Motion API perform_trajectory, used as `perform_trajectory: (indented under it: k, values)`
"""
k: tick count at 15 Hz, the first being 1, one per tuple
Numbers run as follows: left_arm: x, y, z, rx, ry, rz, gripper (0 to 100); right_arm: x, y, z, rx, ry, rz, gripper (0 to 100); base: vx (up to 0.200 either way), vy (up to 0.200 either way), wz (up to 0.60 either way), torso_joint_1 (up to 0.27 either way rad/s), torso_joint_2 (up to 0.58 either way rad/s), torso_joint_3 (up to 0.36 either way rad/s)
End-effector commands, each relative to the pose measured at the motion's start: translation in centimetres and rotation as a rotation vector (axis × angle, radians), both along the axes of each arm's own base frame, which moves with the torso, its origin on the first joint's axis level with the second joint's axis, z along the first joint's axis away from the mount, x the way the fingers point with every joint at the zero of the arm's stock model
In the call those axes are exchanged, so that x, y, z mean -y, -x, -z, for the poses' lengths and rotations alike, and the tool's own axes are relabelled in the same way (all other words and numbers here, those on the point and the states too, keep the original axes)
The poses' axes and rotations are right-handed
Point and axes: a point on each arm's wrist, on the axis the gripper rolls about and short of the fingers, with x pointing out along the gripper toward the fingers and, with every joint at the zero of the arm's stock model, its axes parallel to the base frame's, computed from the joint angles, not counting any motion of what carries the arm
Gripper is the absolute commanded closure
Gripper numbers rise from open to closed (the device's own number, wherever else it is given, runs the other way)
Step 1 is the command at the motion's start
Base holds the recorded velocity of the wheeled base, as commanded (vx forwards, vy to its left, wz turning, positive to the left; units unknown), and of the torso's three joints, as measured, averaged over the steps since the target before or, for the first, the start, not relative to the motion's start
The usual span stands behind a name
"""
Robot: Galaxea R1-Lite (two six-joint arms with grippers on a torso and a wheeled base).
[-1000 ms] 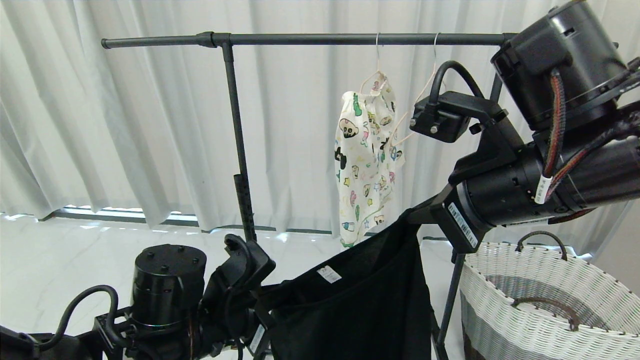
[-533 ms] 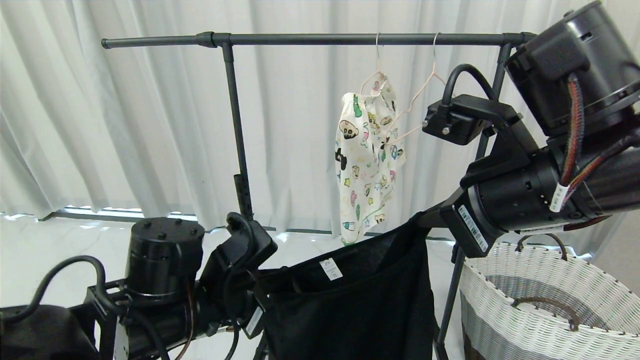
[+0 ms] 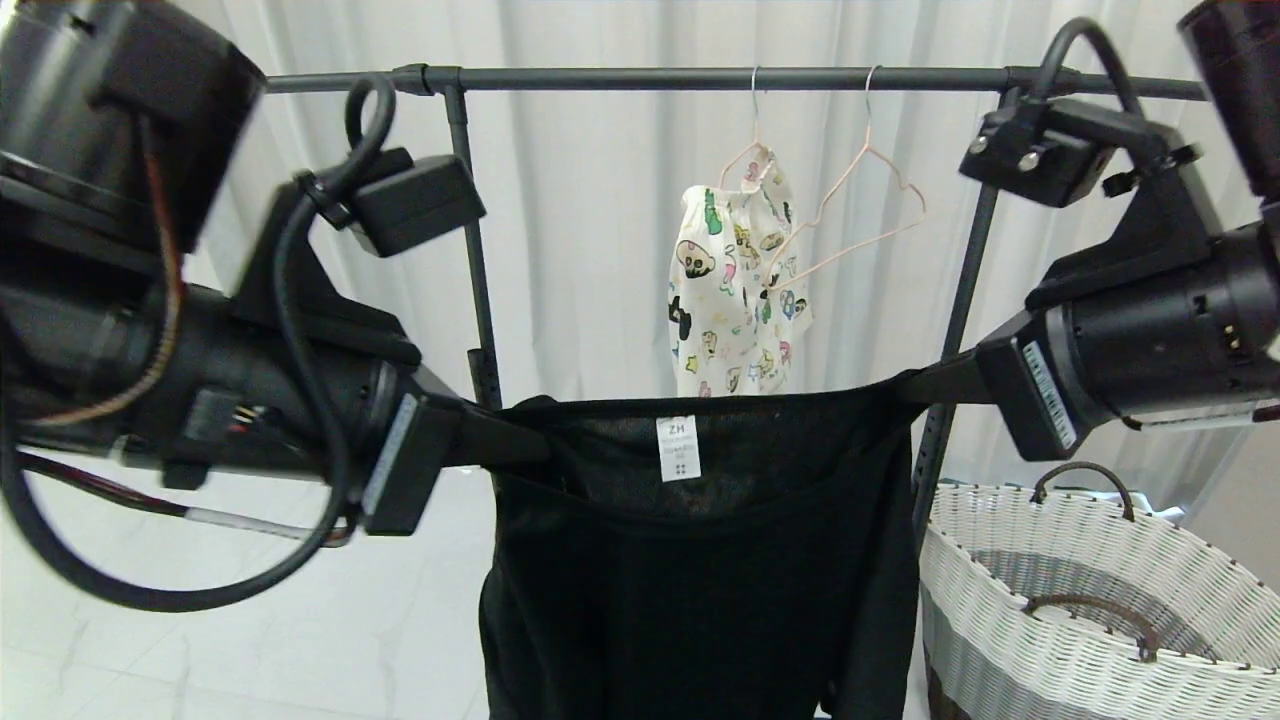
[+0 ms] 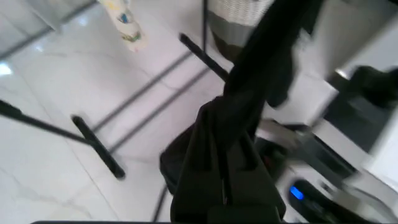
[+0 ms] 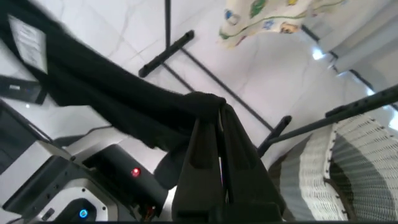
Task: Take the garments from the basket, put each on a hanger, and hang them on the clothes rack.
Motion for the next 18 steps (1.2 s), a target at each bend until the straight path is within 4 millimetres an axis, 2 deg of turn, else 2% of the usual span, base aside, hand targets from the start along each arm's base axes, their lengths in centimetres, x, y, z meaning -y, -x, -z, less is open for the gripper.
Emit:
perform_trajectory:
  k: [1,3,5,8,10,11,12,15,18]
  values:
    - [0.1,2.5,-3.6,-0.065,-0.013,0.082,100,1.4,0.4,-1.9,0.047,-0.05,0.027,100,0.0,0.0,0.0,0.0,0.0,0.0]
    - [0.7,2.9,-4.1,-0.07,-0.04,0.134,100,2.0,0.8,-3.5,0.071,-0.078,0.031,100,0.0,0.0,0.0,0.0,0.0,0.0]
    - [1.7,2.4,-3.6,-0.073,-0.067,0.148,100,2.6,1.5,-4.1,0.08,-0.086,0.025,100,0.0,0.0,0.0,0.0,0.0,0.0]
    - [2.1,1.8,-3.2,0.015,-0.16,0.138,100,4.4,3.1,-4.7,0.081,-0.089,0.024,100,0.0,0.0,0.0,0.0,0.0,0.0]
    - [2.4,1.1,-3.8,0.127,-0.143,0.173,100,6.7,6.0,-4.8,0.019,-0.06,-0.045,100,0.0,0.0,0.0,0.0,0.0,0.0]
    - [3.1,0.5,-4.2,0.187,-0.093,0.171,100,7.9,7.8,-4.6,-0.042,-0.059,-0.142,100,0.0,0.0,0.0,0.0,0.0,0.0]
    - [3.9,-0.1,-4.5,0.24,-0.045,0.181,100,8.2,8.8,-4.3,-0.086,-0.053,-0.217,100,0.0,0.0,0.0,0.0,0.0,0.0]
    - [4.8,-0.4,-5.2,0.301,0.016,0.211,100,6.6,9.5,-3.7,-0.116,-0.031,-0.334,100,0.0,0.0,0.0,0.0,0.0,0.0]
    - [3.9,0.5,-5.4,0.309,0.014,0.202,100,5.6,8.6,-3.8,-0.088,-0.037,-0.299,100,0.0,0.0,0.0,0.0,0.0,0.0]
